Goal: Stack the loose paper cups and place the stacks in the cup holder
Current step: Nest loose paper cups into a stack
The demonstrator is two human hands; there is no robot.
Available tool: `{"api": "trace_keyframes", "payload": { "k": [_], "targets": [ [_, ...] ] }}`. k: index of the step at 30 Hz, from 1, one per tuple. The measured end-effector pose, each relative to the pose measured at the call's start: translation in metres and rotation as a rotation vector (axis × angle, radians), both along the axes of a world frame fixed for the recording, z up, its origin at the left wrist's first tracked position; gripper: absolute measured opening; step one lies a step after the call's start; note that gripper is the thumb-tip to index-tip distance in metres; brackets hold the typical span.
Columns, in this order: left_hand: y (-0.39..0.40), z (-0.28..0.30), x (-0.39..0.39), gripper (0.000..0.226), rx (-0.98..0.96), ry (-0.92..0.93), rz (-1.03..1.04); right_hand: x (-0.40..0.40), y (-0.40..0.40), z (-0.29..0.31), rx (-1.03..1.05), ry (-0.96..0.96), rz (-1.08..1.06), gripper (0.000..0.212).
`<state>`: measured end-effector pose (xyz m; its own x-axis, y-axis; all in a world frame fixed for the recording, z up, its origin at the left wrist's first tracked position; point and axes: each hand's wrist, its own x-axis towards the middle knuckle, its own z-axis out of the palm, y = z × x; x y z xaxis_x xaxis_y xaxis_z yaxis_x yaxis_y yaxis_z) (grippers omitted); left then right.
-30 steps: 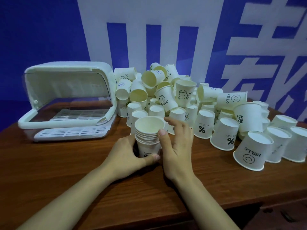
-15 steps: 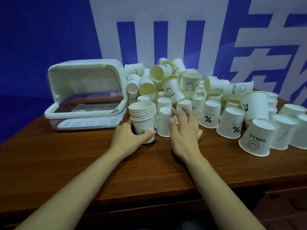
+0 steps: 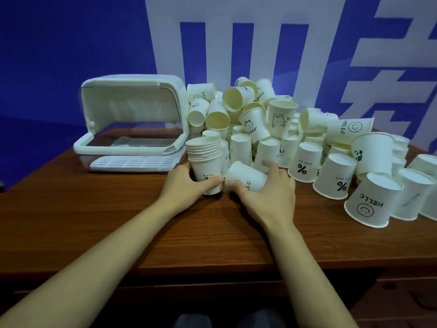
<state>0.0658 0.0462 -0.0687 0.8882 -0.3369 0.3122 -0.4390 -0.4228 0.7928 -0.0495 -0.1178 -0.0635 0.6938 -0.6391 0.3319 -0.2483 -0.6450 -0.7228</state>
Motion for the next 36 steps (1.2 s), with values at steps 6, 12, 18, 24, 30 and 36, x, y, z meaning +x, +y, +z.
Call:
{"api": "trace_keyframes", "payload": {
  "k": [6,12,18,24,30,36],
  "targets": [
    [0.001,-0.001,0.002,0.051,0.004,0.006,-0.017,0.001,-0.001,0.001,0.023,-0.059,-0.029,0.061],
    [-0.001,-0.001,-0.003,0.076,0.102,-0.016,-0.179,0.001,0.002,0.015,0.318,-0.557,-0.009,0.055],
    [-0.002,-0.004,-0.004,0.07,0.074,-0.018,-0.27,0.014,0.02,0.06,0.35,-0.756,0.163,0.071],
    [-0.003,-0.009,0.003,0.039,0.071,-0.042,-0.281,0.036,0.038,0.066,0.123,-0.407,0.198,0.049],
    [-0.004,-0.007,0.007,0.072,0.103,-0.064,-0.332,0.031,0.039,0.043,0.1,-0.35,0.216,0.078],
    [-0.004,-0.01,0.005,0.053,0.092,-0.073,-0.291,0.031,0.041,0.031,0.095,-0.424,0.188,0.081]
  ]
}}
